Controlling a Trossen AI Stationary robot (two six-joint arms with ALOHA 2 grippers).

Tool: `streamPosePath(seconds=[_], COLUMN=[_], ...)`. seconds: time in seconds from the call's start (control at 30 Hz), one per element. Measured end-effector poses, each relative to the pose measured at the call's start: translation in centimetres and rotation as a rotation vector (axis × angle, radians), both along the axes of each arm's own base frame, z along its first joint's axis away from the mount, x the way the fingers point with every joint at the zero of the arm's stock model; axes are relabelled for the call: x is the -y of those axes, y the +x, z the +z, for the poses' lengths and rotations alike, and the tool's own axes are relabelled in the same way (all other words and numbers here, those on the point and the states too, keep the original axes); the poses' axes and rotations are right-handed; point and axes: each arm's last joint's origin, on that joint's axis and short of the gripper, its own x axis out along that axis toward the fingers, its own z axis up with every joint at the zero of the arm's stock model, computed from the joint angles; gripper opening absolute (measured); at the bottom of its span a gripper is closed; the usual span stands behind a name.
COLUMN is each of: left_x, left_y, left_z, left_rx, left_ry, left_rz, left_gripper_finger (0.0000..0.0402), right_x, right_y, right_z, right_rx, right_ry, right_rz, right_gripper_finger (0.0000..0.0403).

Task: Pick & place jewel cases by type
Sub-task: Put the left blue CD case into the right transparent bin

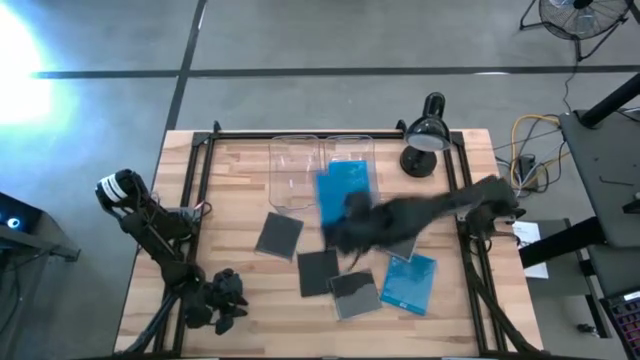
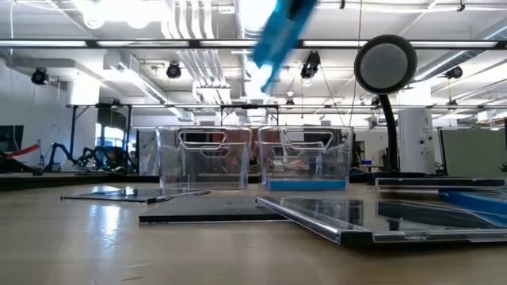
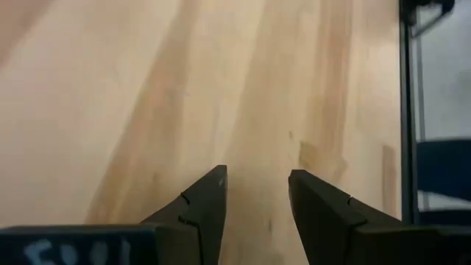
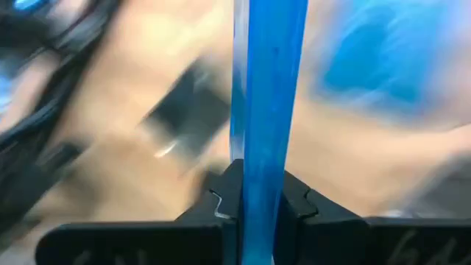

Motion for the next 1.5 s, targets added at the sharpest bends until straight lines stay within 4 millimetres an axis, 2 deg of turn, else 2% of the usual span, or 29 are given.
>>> streamPosePath(seconds=[0.1, 0.2, 0.3, 0.4, 0.47, 0.9, 1.03, 1.17, 1.4, 1.5], left_x=[-0.2, -0.5, -0.8, -0.9, -0.9, -1.6, -1.9, -1.9, -2.0, -2.1], left_y=[0.3, 0.7, 1.0, 1.1, 1.1, 1.7, 2.0, 2.0, 2.0, 2.1], left_z=[0.1, 0.1, 0.0, 0.0, 0.0, -0.1, -0.1, -0.1, -0.1, -0.1], left_rx=[0.033, 0.037, 0.029, 0.019, 0.014, 0.021, 0.02, 0.02, 0.02, 0.035], left_ry=[0.016, 0.013, -0.006, -0.041, -0.059, -0.031, -0.024, -0.024, -0.008, 0.016], left_rz=[0.042, 0.071, 0.11, 0.151, 0.169, 0.223, 0.24, 0.244, 0.237, 0.23], left_gripper_finger=[0.0129, 0.0129, 0.0129, 0.0129, 0.0129, 0.0128, 0.0128, 0.0128, 0.0128, 0.0128], right_x=[5.2, 10.1, 14.3, 16.7, 17.4, 17.7, 18.5, 19.2, 19.8, 19.8], right_y=[-1.6, -1.8, -1.5, -1.4, -1.7, -1.8, -1.5, -1.4, -2.6, -2.5], right_z=[1.3, 1.5, -0.3, -2.4, -3.2, -6.5, -8.4, -9.5, -10.6, -10.7], right_rx=[-0.084, -0.116, -0.141, -0.135, -0.135, -0.077, 0.001, 0.069, -0.007, -0.016], right_ry=[-0.039, 0.011, 0.131, 0.223, 0.257, 0.357, 0.427, 0.456, 0.491, 0.464], right_rz=[-0.04, -0.001, 0.017, 0.022, 0.016, 0.034, 0.028, -0.029, -0.071, -0.05], right_gripper_finger=[0.0024, 0.0027, 0.003, 0.003, 0.0031, 0.0033, 0.0033, 0.0033, 0.0035, 0.0048])
